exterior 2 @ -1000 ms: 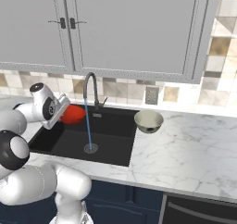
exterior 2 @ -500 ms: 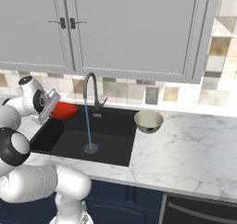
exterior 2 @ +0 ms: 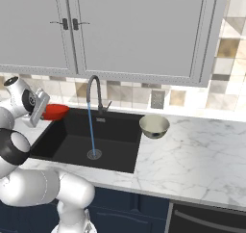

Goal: Rinse each bowl for a few seconds and place them down in the sink or on the counter.

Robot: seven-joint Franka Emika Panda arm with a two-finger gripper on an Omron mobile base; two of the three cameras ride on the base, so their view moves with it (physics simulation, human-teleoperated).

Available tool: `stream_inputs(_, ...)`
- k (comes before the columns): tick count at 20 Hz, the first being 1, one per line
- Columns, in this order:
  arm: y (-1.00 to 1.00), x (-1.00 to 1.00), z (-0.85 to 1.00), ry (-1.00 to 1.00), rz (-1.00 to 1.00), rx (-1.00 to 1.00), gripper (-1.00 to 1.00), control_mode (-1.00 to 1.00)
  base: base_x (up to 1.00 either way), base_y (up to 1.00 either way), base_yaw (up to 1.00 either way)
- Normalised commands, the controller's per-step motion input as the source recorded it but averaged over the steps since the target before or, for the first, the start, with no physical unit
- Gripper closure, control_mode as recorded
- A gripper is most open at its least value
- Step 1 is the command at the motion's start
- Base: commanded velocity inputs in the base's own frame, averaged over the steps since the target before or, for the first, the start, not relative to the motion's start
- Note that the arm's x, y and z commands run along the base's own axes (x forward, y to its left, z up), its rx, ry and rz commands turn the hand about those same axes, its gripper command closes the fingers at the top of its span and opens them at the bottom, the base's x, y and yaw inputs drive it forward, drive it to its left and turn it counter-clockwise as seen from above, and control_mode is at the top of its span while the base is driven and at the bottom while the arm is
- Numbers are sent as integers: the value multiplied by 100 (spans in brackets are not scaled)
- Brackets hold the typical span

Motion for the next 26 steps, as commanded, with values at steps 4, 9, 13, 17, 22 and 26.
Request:
stream_inputs(4,30,-10,7,0,0,-4,100,-100,0,0,0)
stream_inputs(9,27,-12,2,0,1,0,100,-100,0,0,0)
stream_inputs(13,27,-17,1,0,3,0,100,-100,0,0,0)
stream_inputs(17,34,-17,0,0,3,0,100,-100,0,0,0)
stream_inputs(22,32,-12,0,0,3,0,100,-100,0,0,0)
stream_inputs(26,27,-12,0,1,3,0,100,-100,0,0,0)
